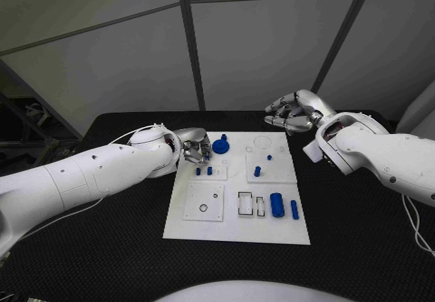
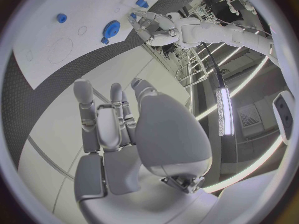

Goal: Assemble the parts on the task board

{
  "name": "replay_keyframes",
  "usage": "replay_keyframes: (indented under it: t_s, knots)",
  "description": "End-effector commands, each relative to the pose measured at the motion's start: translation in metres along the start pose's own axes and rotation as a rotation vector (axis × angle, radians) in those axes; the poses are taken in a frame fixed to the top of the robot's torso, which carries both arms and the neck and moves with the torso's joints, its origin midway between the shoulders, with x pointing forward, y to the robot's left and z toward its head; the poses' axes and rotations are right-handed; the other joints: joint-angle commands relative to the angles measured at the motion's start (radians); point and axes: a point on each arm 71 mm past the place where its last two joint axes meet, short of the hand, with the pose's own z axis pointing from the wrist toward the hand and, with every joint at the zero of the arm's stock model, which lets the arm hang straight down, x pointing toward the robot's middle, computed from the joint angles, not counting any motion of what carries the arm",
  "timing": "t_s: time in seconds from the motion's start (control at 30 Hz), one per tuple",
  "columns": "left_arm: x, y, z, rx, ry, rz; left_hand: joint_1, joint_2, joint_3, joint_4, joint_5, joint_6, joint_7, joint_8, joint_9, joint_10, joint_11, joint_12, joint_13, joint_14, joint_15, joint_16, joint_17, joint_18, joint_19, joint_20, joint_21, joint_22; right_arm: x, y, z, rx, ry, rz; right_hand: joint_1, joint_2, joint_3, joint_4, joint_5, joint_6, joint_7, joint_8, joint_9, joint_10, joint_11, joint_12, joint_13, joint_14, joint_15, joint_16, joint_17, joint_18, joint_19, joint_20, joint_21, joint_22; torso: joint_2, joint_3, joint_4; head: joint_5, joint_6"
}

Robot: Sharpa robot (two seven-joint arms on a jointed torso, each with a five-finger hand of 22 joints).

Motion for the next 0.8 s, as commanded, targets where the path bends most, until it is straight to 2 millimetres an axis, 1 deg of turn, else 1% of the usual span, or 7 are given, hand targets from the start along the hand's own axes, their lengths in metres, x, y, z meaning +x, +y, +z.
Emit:
replay_keyframes:
  t_s: [0.03, 0.23, 0.43, 0.67, 0.8]
  knots:
    - [0.0030, -0.0025, 0.0007, 0.009, 0.024, -0.006, -0.009, 0.000, 0.001, 0.004, 0.001, -0.005, 0.001, -0.004, -0.001, -0.006, 0.000, -0.003, -0.001, -0.010, 0.000, -0.005, -0.002, -0.006, -0.007, 0.000, -0.006, -0.001, -0.0004, 0.0014, 0.0002, -0.009, 0.003, -0.002, 0.001, -0.010, 0.006, 0.001, 0.006, 0.009, 0.000, -0.005, 0.000, 0.008, 0.000, -0.005, -0.001, 0.005, -0.007, -0.006, -0.001, 0.020, 0.001, -0.002, -0.005, -0.001, 0.000, 0.0002, 0.0002, 0.000, -0.001]
    - [0.0033, -0.0026, 0.0006, 0.009, 0.028, -0.006, -0.014, -0.008, 0.000, 0.004, 0.001, -0.009, -0.001, -0.009, -0.005, -0.015, 0.002, -0.010, -0.003, -0.017, 0.002, -0.007, -0.010, -0.004, -0.012, 0.002, -0.017, -0.004, -0.0004, 0.0013, 0.0003, -0.009, 0.003, -0.003, 0.001, -0.010, 0.006, 0.001, 0.006, 0.009, 0.000, -0.005, 0.000, 0.008, 0.000, -0.005, -0.001, 0.005, -0.007, -0.006, -0.001, 0.020, 0.001, -0.002, -0.005, -0.001, 0.000, -0.0001, 0.0007, 0.000, 0.000]
    - [0.0033, -0.0029, 0.0005, 0.013, 0.028, -0.011, -0.026, -0.022, -0.004, 0.007, 0.001, -0.033, -0.001, -0.029, -0.015, -0.038, 0.008, -0.021, -0.006, -0.028, 0.007, -0.010, -0.025, -0.003, -0.018, 0.006, -0.033, -0.008, -0.0002, 0.0014, 0.0005, -0.009, 0.003, -0.002, 0.001, -0.010, 0.006, 0.001, 0.006, 0.009, 0.000, -0.005, 0.000, 0.008, 0.000, -0.005, -0.001, 0.005, -0.007, -0.006, -0.001, 0.020, 0.001, -0.002, -0.005, -0.001, 0.000, 0.0001, 0.0002, 0.000, 0.001]
    - [0.0031, -0.0028, 0.0003, 0.014, 0.026, -0.015, -0.029, -0.027, -0.005, 0.008, 0.002, -0.039, 0.001, -0.035, -0.019, -0.051, 0.012, -0.025, -0.008, -0.033, 0.010, -0.010, -0.032, -0.003, -0.019, 0.009, -0.038, -0.009, -0.0002, 0.0013, 0.0006, -0.009, 0.003, -0.003, 0.001, -0.010, 0.006, 0.001, 0.006, 0.009, 0.000, -0.005, 0.000, 0.008, 0.000, -0.005, -0.001, 0.005, -0.007, -0.006, -0.001, 0.020, 0.001, -0.002, -0.005, -0.001, 0.000, 0.0004, 0.0000, 0.001, 0.000]
    - [0.0030, -0.0026, 0.0001, 0.015, 0.025, -0.016, -0.031, -0.030, -0.007, 0.008, 0.002, -0.043, 0.002, -0.039, -0.021, -0.058, 0.014, -0.027, -0.009, -0.035, 0.012, -0.011, -0.037, -0.003, -0.020, 0.010, -0.041, -0.010, -0.0003, 0.0012, 0.0006, -0.009, 0.003, -0.003, 0.002, -0.012, 0.007, 0.001, 0.009, 0.009, -0.001, -0.006, 0.000, 0.009, 0.000, -0.007, -0.005, 0.005, -0.007, -0.008, -0.002, 0.020, 0.002, -0.003, -0.006, -0.002, 0.000, 0.0000, 0.0003, 0.001, 0.001]
